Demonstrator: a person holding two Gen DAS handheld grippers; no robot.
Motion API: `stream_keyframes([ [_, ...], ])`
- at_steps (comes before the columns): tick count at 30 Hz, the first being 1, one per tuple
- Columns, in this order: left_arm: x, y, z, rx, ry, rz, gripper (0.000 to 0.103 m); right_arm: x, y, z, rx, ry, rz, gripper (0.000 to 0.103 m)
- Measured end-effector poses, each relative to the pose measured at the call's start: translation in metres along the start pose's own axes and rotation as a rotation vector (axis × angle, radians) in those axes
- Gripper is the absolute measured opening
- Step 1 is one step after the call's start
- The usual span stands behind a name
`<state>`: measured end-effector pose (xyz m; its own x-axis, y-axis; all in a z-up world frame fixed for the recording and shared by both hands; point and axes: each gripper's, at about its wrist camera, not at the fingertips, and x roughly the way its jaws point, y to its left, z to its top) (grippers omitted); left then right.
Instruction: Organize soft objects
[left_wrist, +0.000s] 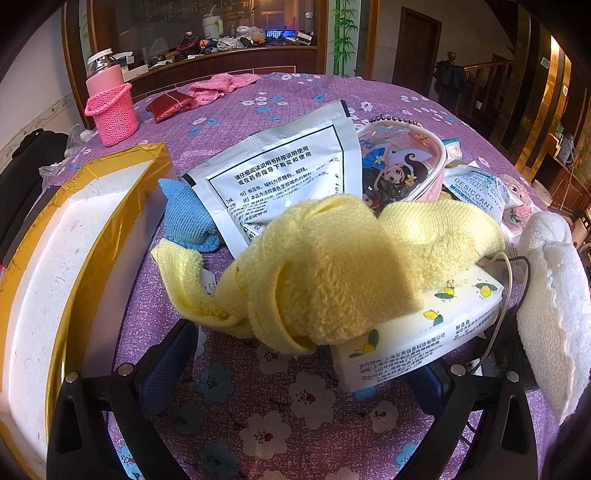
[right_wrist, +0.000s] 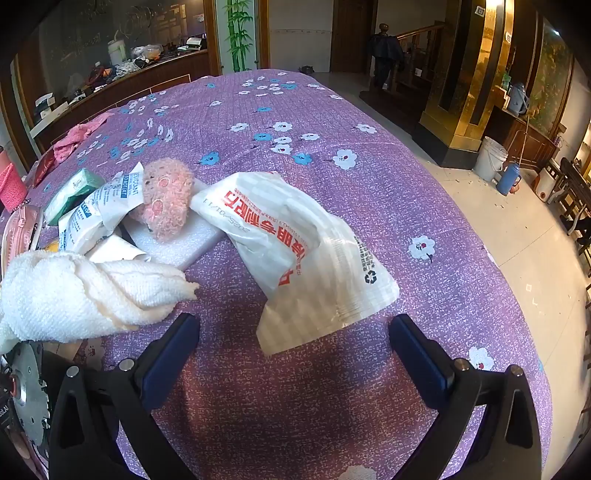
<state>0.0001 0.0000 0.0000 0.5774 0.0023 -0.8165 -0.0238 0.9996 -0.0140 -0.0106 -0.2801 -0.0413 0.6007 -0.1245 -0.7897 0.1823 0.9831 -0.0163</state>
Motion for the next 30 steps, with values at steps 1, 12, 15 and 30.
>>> stream_keyframes([
  [1,0.0,0.0,0.0,0.0,0.0,0.0,0.103,0.0,0.0,0.0,0.0,0.0,0.0,0.103],
  [12,0.0,0.0,0.0,0.012,0.015,-0.009,0.103,0.001,0.001,0.001,-0.013,0.0,0.007,0.103],
  [15,-0.002,0.005,0.0,0.035,0.058,-0.027,0.103,0.0,-0.003,0.001,-0.049,0.033,0.062,0.103],
  [30,-0.008,0.001,-0.007,0.046,0.049,-0.025,0.103,0.001,0.006,0.002,0.034,0.075,-0.029,0.103],
])
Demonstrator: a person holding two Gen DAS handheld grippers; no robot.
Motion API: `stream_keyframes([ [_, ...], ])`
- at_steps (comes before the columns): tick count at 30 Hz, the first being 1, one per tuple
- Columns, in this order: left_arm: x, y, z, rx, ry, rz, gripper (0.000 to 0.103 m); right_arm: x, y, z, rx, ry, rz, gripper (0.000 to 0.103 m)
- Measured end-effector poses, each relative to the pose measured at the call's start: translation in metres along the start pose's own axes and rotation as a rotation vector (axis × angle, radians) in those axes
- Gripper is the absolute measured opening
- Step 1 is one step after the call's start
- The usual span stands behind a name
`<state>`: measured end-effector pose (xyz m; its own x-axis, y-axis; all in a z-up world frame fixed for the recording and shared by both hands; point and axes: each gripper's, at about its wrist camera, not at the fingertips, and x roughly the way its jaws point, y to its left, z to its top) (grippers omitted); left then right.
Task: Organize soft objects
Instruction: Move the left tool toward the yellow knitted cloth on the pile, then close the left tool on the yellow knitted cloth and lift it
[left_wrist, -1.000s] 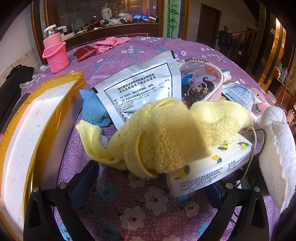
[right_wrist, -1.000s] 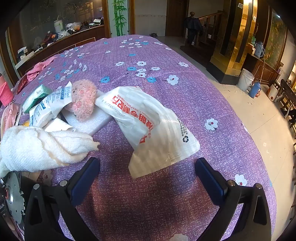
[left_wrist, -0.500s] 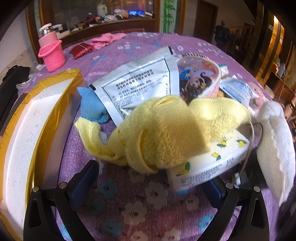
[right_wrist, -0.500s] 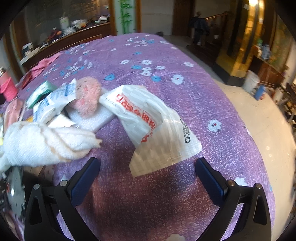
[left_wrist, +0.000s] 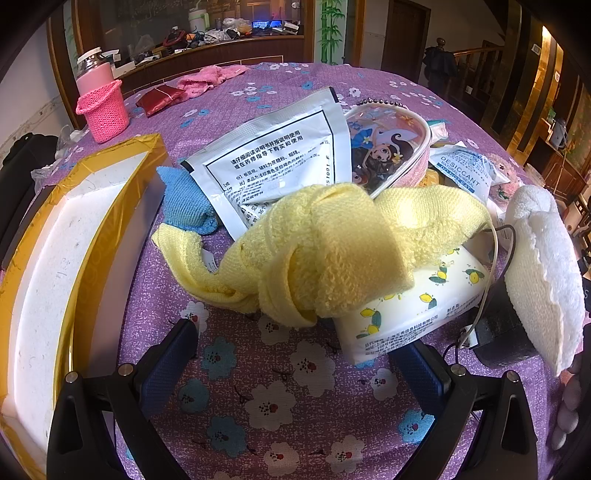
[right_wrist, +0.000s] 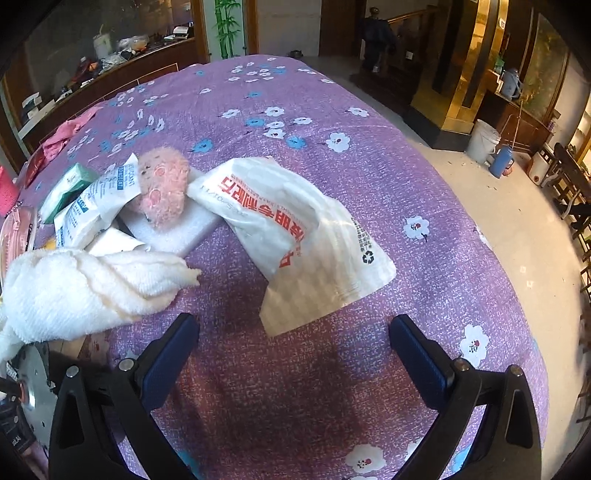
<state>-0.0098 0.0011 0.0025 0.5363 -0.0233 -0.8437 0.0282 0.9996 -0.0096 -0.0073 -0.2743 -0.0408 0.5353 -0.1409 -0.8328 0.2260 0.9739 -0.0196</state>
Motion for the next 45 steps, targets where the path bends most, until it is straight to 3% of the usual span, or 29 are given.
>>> stream_keyframes([
  [4,0.0,0.0,0.0,0.001,0.0,0.0,0.103,-0.01,-0.008,-0.003,0.015,0.035,-0.001,0.103],
  [7,-0.001,-0.001,-0.001,0.005,0.0,0.0,0.103,-0.047,-0.023,-0.011,0.018,-0.042,0.007,0.103],
  [9,0.0,-0.001,0.0,0.001,0.0,-0.002,0.103,-0.088,-0.032,-0.017,0.006,-0.171,0.006,0.103],
  [11,0.0,-0.001,0.001,-0.002,0.0,-0.003,0.103,-0.133,-0.037,-0.033,0.016,-0.384,0.0,0.103],
  [13,0.0,0.0,0.001,-0.004,0.0,-0.005,0.103,-0.154,-0.037,-0.045,0.033,-0.539,0.028,0.103],
  [14,0.0,0.0,0.001,-0.005,-0.001,-0.007,0.103,-0.156,-0.037,-0.047,0.042,-0.576,0.067,0.103],
  [15,-0.002,0.001,0.0,-0.006,-0.006,-0.018,0.101,-0.151,-0.035,-0.043,0.046,-0.559,0.105,0.103],
  [17,-0.015,0.007,-0.004,-0.019,-0.04,-0.1,0.09,-0.131,-0.03,-0.028,0.029,-0.444,0.077,0.103],
  [19,-0.033,0.011,-0.008,-0.013,-0.083,-0.171,0.089,-0.11,-0.025,-0.017,0.009,-0.392,0.044,0.103],
  [21,-0.061,0.019,-0.014,0.015,-0.184,-0.206,0.089,-0.095,-0.027,-0.017,0.023,-0.395,-0.007,0.103],
  [24,-0.096,0.033,-0.025,0.071,-0.316,-0.207,0.09,-0.081,-0.041,-0.019,0.083,-0.426,-0.004,0.103],
  [27,-0.115,0.055,-0.033,0.098,-0.387,-0.18,0.094,-0.076,-0.061,-0.024,0.181,-0.46,0.029,0.103],
  [31,-0.121,0.07,-0.033,0.128,-0.391,-0.06,0.094,-0.079,-0.078,-0.027,0.244,-0.477,0.104,0.103],
  [36,-0.109,0.054,-0.024,0.191,-0.37,-0.042,0.094,-0.078,-0.068,-0.025,0.196,-0.456,0.119,0.103],
  [39,-0.091,0.028,-0.018,0.304,-0.357,-0.034,0.094,-0.08,-0.06,-0.027,0.16,-0.468,0.107,0.103],
  [42,-0.065,0.003,-0.015,0.445,-0.292,-0.031,0.094,-0.079,-0.057,-0.029,0.155,-0.471,0.085,0.103],
  [45,-0.05,-0.012,-0.013,0.522,-0.278,-0.016,0.094,-0.077,-0.063,-0.028,0.18,-0.461,0.079,0.103],
])
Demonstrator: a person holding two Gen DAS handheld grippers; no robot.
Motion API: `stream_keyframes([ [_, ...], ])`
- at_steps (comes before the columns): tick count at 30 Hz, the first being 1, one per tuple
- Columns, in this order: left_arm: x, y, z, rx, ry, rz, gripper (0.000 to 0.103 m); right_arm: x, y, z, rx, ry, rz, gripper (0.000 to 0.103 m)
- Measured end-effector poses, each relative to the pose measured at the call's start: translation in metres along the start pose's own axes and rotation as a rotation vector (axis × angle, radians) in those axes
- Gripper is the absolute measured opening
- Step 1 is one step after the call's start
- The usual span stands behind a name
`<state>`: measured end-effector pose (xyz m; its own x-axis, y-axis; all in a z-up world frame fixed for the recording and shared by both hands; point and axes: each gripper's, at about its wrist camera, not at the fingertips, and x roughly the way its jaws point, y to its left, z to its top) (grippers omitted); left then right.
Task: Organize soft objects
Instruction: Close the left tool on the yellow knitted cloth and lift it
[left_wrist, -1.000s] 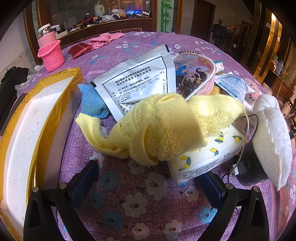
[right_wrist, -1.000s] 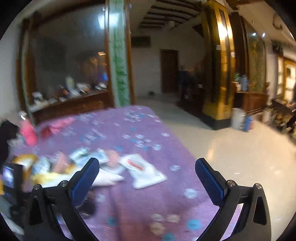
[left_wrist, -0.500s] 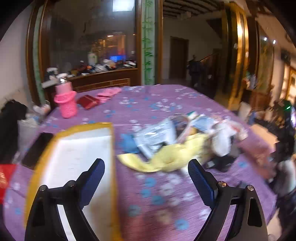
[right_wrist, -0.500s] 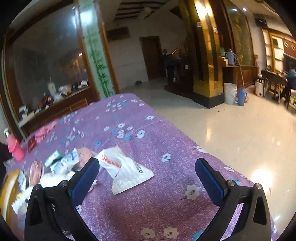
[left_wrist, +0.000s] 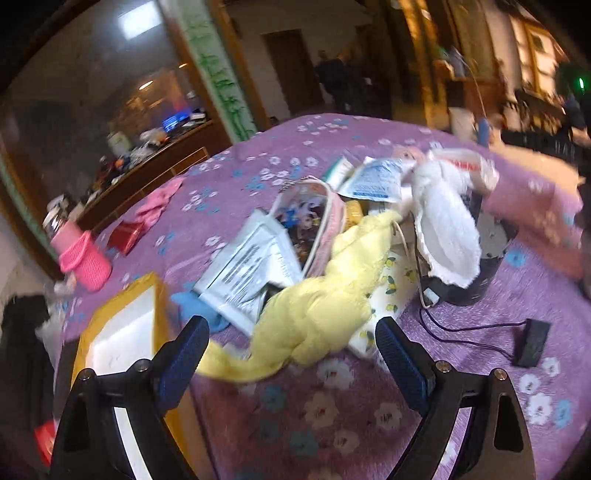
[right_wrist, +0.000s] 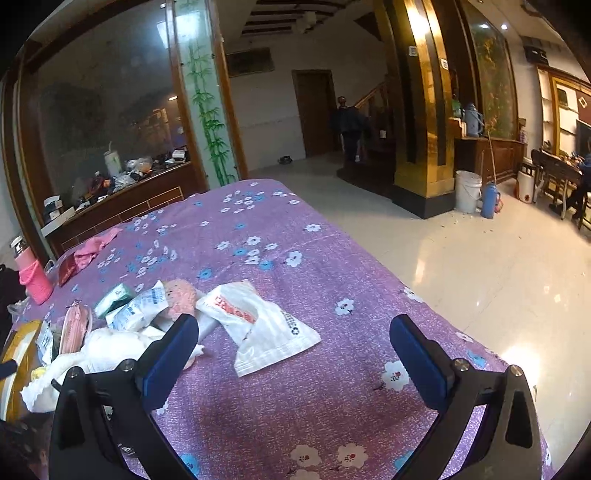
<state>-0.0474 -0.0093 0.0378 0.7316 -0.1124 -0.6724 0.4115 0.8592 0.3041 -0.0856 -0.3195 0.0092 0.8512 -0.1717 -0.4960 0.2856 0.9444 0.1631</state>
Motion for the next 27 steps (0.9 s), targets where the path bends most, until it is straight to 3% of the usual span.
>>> stream_keyframes([
  [2,0.005,-0.004,0.004,0.018,-0.004,0.02,0.093,0.001,-0.001,0.0,0.005,0.006,-0.003,0.103],
  [3,0.008,-0.004,0.007,0.015,0.002,0.04,0.086,0.002,-0.001,0.0,0.003,0.008,-0.005,0.103],
  [4,0.013,-0.004,0.009,0.007,0.023,0.049,0.076,0.003,0.001,0.0,-0.002,0.009,-0.008,0.103],
  [5,0.018,-0.005,0.009,-0.005,0.058,0.024,0.054,0.003,0.001,-0.001,-0.009,0.011,-0.01,0.103],
  [6,0.021,-0.004,0.01,-0.032,0.09,0.004,0.054,0.003,0.002,-0.001,-0.012,0.012,-0.011,0.103],
  [9,0.011,-0.002,0.01,-0.089,0.077,-0.011,0.053,0.003,0.001,-0.001,0.0,0.014,-0.006,0.103],
  [16,-0.057,0.029,-0.008,-0.352,-0.074,-0.114,0.053,0.013,-0.005,-0.001,0.07,0.067,0.019,0.103],
  [21,-0.089,0.055,-0.029,-0.506,-0.124,-0.181,0.053,0.015,-0.006,-0.003,0.076,0.071,0.023,0.103],
  [25,-0.112,0.072,-0.046,-0.571,-0.164,-0.206,0.053,0.024,-0.004,-0.002,0.066,0.195,0.11,0.103],
  [27,-0.121,0.083,-0.053,-0.587,-0.184,-0.199,0.053,0.015,-0.006,-0.002,0.098,0.21,0.154,0.103],
])
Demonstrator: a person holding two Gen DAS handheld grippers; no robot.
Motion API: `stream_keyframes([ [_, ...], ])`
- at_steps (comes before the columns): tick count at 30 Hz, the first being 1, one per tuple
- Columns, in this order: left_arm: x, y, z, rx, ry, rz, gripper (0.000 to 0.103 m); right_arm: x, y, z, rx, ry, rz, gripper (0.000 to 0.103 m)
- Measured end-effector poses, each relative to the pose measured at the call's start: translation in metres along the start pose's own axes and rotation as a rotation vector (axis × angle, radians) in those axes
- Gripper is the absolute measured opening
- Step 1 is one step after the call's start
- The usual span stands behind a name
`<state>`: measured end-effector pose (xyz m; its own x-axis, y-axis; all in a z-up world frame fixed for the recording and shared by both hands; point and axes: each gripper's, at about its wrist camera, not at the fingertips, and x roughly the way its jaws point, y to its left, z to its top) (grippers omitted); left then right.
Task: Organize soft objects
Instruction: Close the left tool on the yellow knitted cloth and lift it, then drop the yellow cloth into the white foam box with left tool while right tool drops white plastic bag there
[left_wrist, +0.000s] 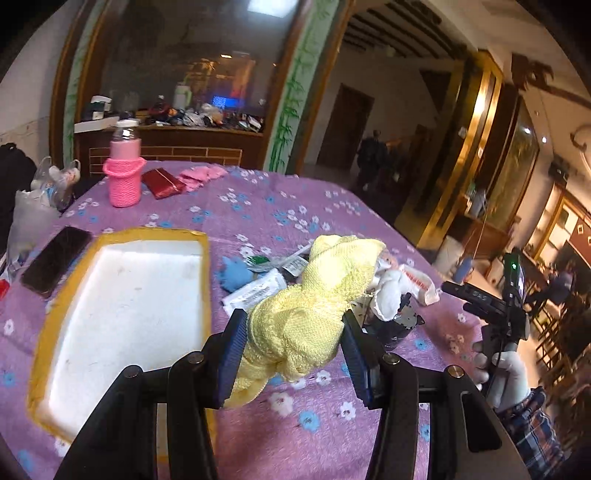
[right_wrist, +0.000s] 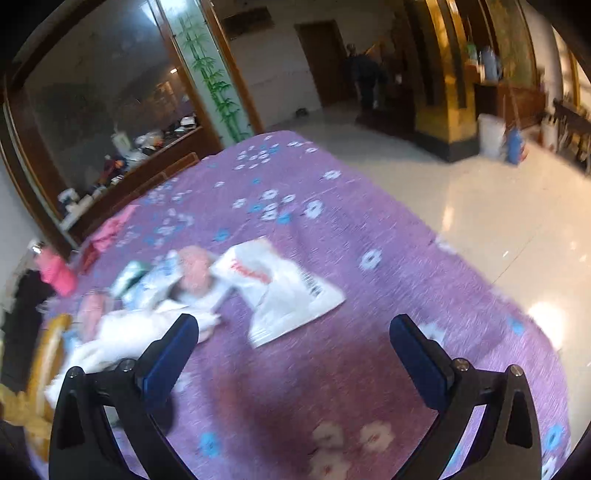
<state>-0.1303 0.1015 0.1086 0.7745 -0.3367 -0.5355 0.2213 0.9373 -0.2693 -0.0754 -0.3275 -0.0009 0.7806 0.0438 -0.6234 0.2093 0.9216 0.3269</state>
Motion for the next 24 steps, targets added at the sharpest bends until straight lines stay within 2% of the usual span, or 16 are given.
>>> stream_keyframes([
  [2,-0.007,0.007,-0.001,-0.013,-0.013,0.011,0.053,-0.014,0.004,0.0,0.01,-0.005,0.058,0.103],
  [4,-0.009,0.014,-0.004,-0.027,-0.014,0.014,0.053,-0.019,0.011,0.005,-0.029,-0.01,0.057,0.103],
  [7,-0.012,0.021,-0.007,-0.051,-0.008,0.001,0.053,-0.007,0.025,0.019,-0.155,0.0,-0.051,0.103],
  [9,-0.017,0.025,-0.008,-0.06,-0.013,-0.003,0.053,0.015,0.036,0.026,-0.266,0.075,-0.111,0.102],
  [10,-0.018,0.026,-0.008,-0.062,-0.017,-0.001,0.053,0.024,0.038,0.027,-0.303,0.097,-0.135,0.098],
  [12,-0.022,0.027,-0.009,-0.07,-0.023,0.008,0.053,0.042,0.044,0.03,-0.371,0.134,-0.173,0.092],
  [17,-0.03,0.037,-0.009,-0.1,-0.016,0.019,0.053,0.081,0.053,0.039,-0.462,0.216,-0.245,0.091],
  [18,-0.034,0.038,-0.008,-0.103,-0.022,0.02,0.053,0.089,0.053,0.039,-0.466,0.222,-0.25,0.081],
  [19,-0.038,0.039,-0.007,-0.103,-0.032,0.022,0.053,0.092,0.051,0.04,-0.463,0.234,-0.235,0.062],
  [21,-0.049,0.041,-0.004,-0.1,-0.058,0.031,0.053,0.092,0.044,0.044,-0.406,0.263,-0.16,0.038],
  [22,-0.053,0.042,-0.002,-0.1,-0.068,0.034,0.053,0.089,0.042,0.045,-0.383,0.259,-0.142,0.034],
  [24,-0.061,0.047,0.002,-0.104,-0.087,0.038,0.053,0.078,0.035,0.045,-0.342,0.234,-0.116,0.032],
])
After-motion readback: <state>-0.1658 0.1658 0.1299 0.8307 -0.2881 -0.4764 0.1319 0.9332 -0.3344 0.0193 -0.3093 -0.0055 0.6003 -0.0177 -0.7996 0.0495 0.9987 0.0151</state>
